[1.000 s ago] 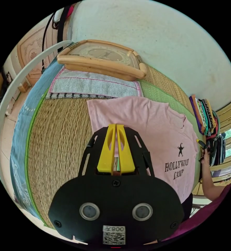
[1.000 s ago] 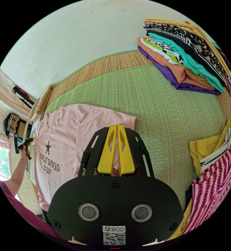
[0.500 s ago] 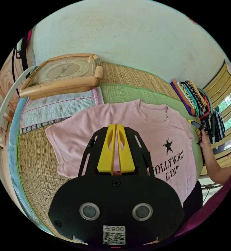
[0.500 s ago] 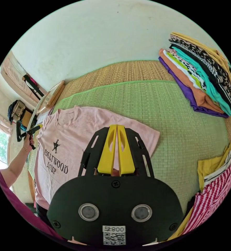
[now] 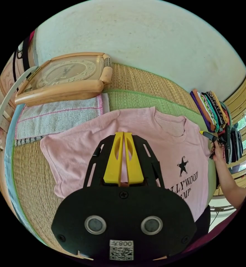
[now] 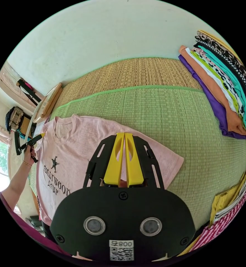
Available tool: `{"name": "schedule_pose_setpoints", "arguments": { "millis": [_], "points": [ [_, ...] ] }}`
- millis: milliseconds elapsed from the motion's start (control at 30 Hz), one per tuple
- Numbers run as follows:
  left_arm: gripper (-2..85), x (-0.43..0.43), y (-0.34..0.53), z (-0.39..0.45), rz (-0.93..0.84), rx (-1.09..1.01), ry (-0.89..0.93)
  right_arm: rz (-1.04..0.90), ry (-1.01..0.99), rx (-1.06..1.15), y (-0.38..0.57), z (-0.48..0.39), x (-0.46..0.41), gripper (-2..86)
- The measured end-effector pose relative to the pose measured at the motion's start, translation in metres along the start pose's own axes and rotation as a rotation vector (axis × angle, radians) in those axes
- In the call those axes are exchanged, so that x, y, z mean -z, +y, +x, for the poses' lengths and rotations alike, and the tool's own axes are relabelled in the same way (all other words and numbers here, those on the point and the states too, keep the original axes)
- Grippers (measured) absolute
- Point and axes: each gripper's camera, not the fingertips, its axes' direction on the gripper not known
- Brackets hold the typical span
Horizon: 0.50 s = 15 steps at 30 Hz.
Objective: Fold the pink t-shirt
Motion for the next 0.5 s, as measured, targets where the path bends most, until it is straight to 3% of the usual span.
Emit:
{"name": "schedule_pose_setpoints", "arguments": {
  "millis": [200, 333, 500],
  "points": [
    [0.8, 0.057, 0.092, -0.005, 0.013, 0.016, 0.118, 0.030, -0.125, -0.028, 0.060, 0.031, 0.056, 0.5],
    [2.3, 0.096, 0.182, -0.020, -0.076, 0.076, 0.136, 0.005, -0.201, -0.042, 0.122, 0.041, 0.097, 1.4],
    [4.1, 0.139, 0.285, -0.035, -0.156, 0.195, 0.154, -0.140, -0.216, -0.045, 0.218, 0.028, 0.132, 4.5]
  ]
}}
